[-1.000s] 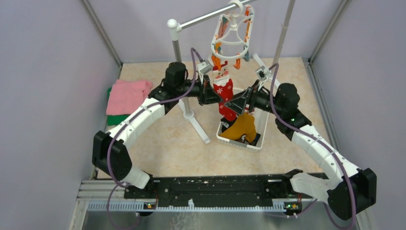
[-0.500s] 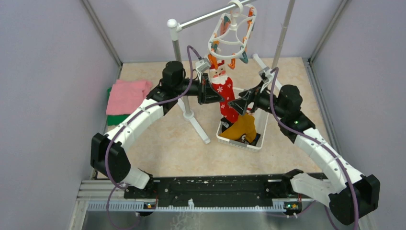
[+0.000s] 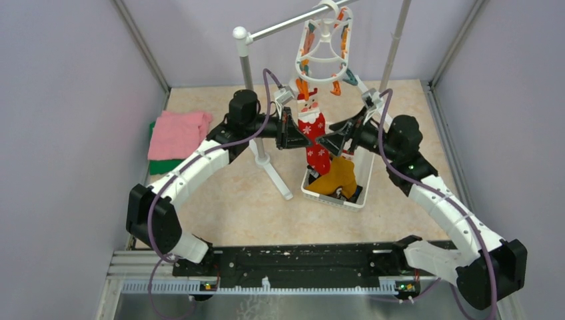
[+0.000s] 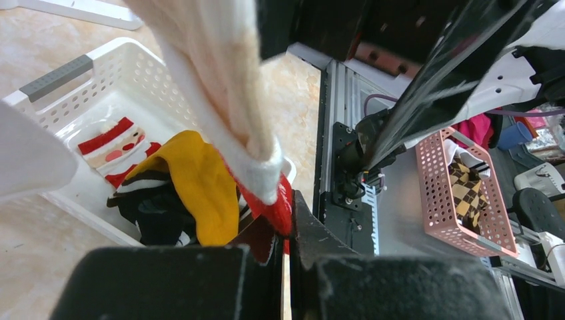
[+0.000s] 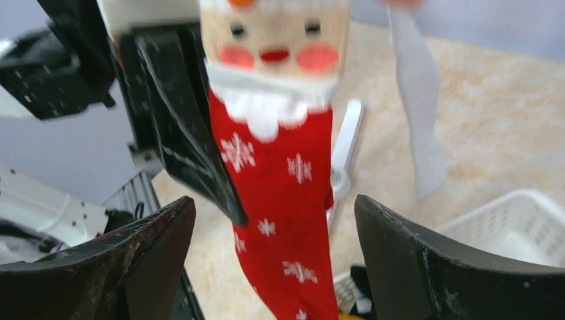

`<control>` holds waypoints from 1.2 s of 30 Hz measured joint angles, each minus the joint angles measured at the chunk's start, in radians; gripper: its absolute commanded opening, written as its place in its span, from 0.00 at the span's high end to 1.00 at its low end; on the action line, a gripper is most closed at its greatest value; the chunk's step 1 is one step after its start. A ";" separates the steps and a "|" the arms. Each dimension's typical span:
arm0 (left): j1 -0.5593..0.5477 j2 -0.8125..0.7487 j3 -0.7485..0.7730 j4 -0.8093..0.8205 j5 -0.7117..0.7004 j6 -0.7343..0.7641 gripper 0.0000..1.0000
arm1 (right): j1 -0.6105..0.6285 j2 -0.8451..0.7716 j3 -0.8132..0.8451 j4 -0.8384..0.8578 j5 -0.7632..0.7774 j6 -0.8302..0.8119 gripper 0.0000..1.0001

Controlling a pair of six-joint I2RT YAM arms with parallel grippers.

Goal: Remove the socks clipped to the hanger

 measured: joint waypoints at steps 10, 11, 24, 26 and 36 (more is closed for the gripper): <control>0.000 0.000 0.000 0.017 0.013 -0.028 0.96 | 0.005 -0.034 -0.140 0.008 -0.133 0.005 0.07; 0.000 0.000 0.000 0.020 0.013 -0.030 0.96 | 0.005 -0.036 -0.140 0.011 -0.140 0.003 0.09; 0.000 0.000 0.020 0.052 0.055 -0.066 0.66 | 0.018 0.050 -0.138 0.137 -0.256 0.040 1.00; 0.002 0.000 0.020 0.053 0.055 -0.069 0.04 | 0.018 0.050 -0.138 0.139 -0.263 0.041 1.00; 0.034 0.000 0.078 -0.068 -0.048 -0.012 0.01 | 0.007 0.012 -0.137 0.089 -0.230 0.045 1.00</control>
